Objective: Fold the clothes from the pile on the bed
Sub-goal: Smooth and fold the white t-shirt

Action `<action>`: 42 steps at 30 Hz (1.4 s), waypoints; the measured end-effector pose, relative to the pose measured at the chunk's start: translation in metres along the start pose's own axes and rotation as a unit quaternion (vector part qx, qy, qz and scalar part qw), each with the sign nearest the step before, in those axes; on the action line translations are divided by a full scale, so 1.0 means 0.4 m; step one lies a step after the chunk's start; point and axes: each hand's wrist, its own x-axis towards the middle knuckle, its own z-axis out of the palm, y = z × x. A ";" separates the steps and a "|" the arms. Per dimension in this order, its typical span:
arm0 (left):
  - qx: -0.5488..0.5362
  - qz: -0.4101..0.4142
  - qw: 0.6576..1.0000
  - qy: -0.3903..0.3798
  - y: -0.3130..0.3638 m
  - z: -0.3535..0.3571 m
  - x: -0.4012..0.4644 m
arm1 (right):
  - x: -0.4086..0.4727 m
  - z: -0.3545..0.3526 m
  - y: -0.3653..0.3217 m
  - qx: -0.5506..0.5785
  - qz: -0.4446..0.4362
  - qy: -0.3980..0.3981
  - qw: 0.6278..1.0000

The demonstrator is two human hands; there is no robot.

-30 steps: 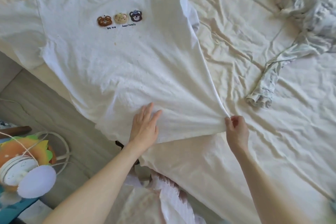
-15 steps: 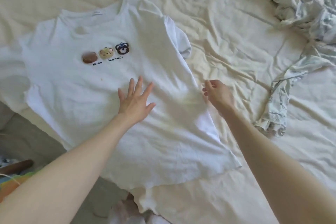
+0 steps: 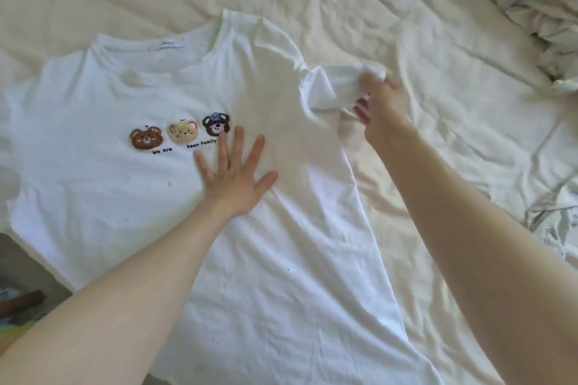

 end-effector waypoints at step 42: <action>0.037 -0.038 0.996 -0.074 0.025 -0.024 -0.001 | 0.202 -0.007 -0.123 -0.583 -0.081 -0.030 0.808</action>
